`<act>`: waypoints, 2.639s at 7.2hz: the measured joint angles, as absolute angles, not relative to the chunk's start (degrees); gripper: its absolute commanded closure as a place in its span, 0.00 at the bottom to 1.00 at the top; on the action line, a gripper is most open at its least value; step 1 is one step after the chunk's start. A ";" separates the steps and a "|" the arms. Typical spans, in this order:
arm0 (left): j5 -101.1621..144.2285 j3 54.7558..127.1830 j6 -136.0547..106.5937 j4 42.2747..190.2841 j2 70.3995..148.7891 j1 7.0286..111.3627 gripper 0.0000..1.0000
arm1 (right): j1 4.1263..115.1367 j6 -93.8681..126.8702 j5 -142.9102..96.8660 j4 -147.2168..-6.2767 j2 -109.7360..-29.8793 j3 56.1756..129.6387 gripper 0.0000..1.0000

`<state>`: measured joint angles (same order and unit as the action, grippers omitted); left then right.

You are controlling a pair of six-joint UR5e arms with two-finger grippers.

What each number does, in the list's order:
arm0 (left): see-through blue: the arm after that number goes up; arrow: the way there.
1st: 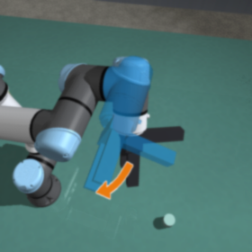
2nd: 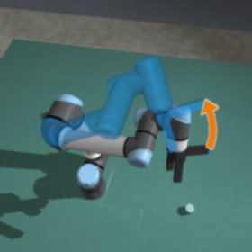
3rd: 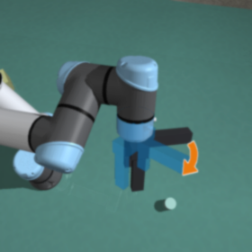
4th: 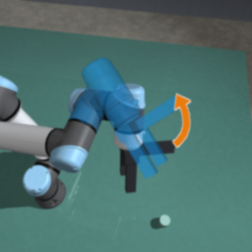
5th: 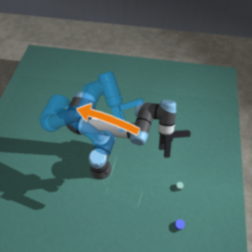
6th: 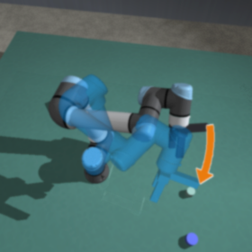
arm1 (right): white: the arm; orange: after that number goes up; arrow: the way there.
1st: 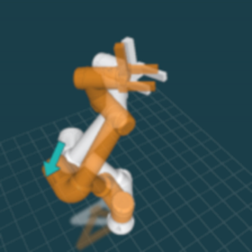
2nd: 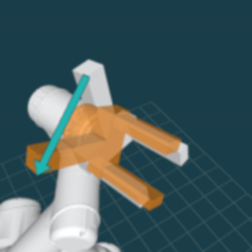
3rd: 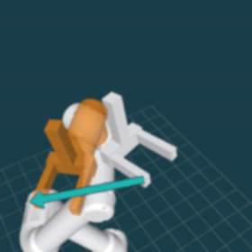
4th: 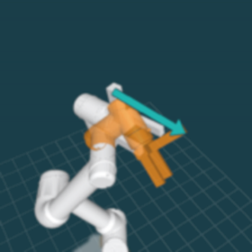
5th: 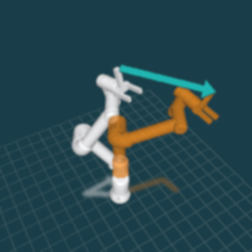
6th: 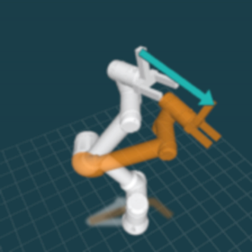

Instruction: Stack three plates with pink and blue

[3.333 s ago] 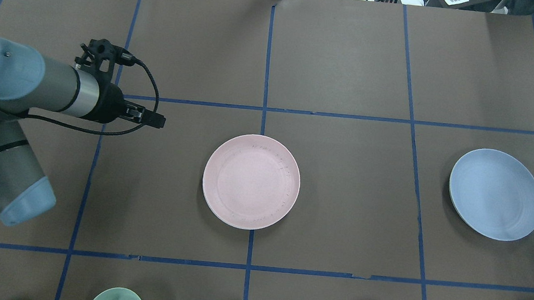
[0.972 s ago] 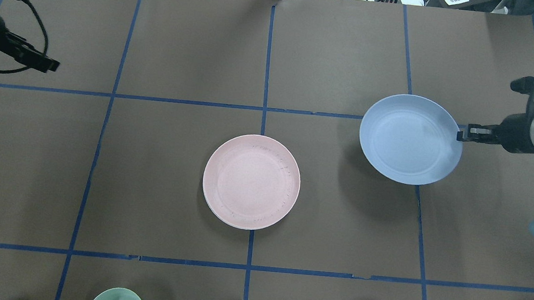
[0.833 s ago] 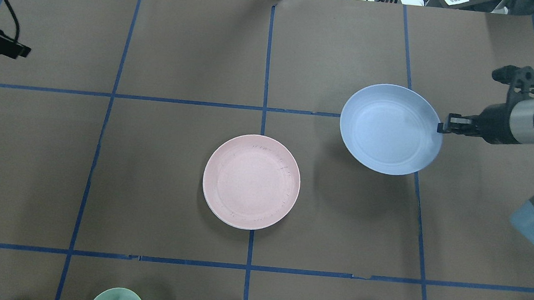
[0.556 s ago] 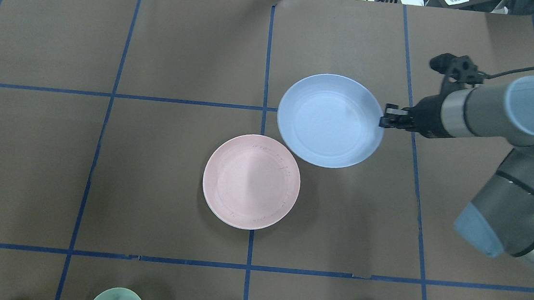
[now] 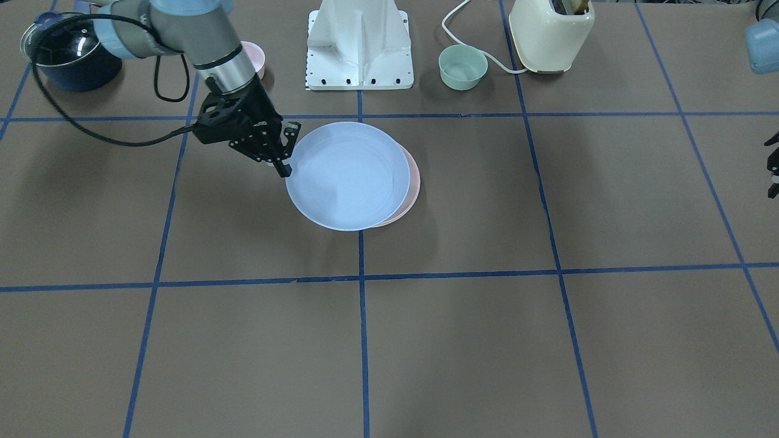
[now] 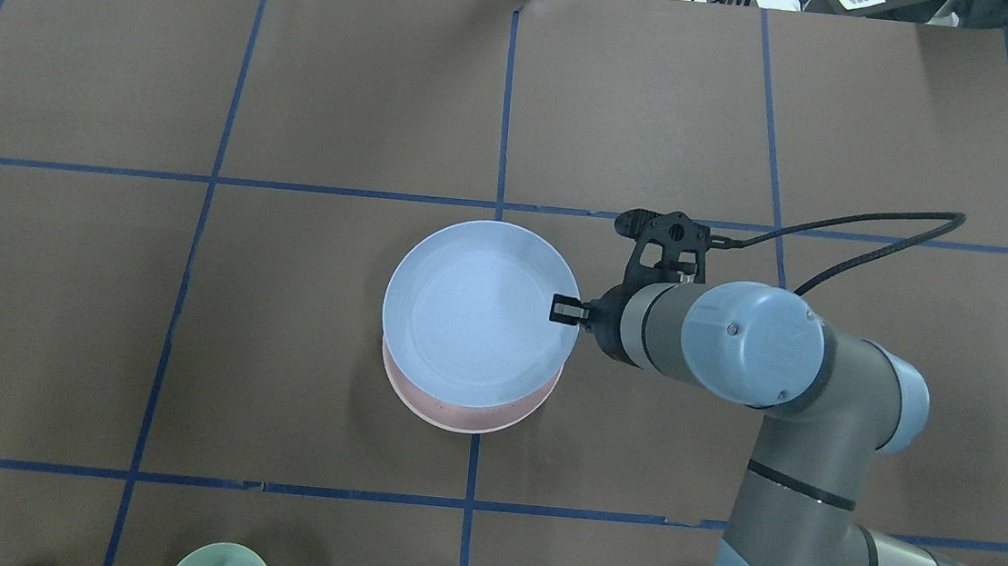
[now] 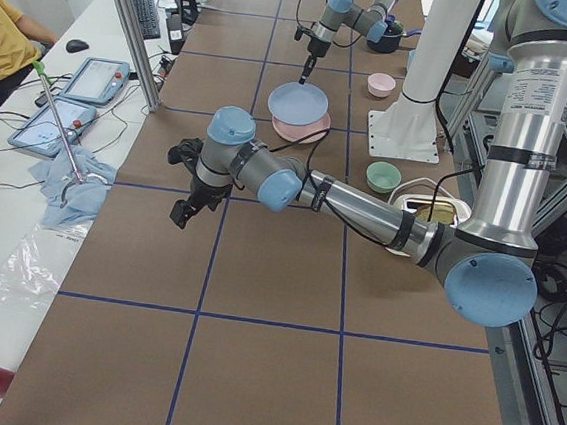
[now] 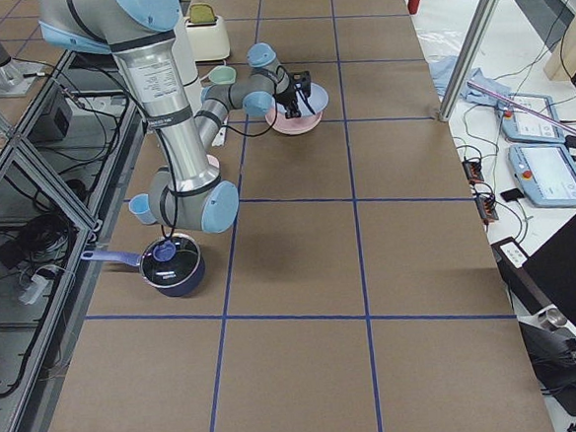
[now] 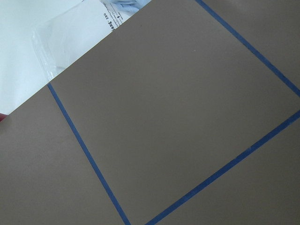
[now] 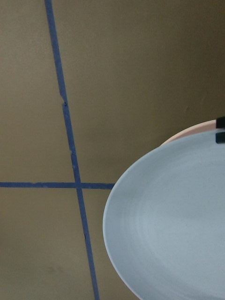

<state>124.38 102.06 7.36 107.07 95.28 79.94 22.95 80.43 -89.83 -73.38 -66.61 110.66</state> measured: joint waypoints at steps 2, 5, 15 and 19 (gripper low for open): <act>124.44 102.07 7.32 107.07 95.24 79.98 0.00 | 21.40 80.52 -88.45 -73.22 -65.96 108.64 0.00; 125.91 101.65 6.82 107.74 92.52 80.31 0.00 | 23.52 79.06 -90.01 -76.68 -64.37 108.73 0.00; 134.54 95.81 7.06 87.94 86.35 89.10 0.00 | 79.65 -7.09 -131.15 -92.17 -86.44 98.53 0.00; 137.34 95.86 6.86 88.24 87.01 89.01 0.00 | 87.84 -16.99 -130.22 -91.30 -96.59 96.58 0.00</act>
<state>137.34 95.86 6.86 88.24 87.01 89.01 87.84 -16.99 -130.22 -91.30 -96.59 96.58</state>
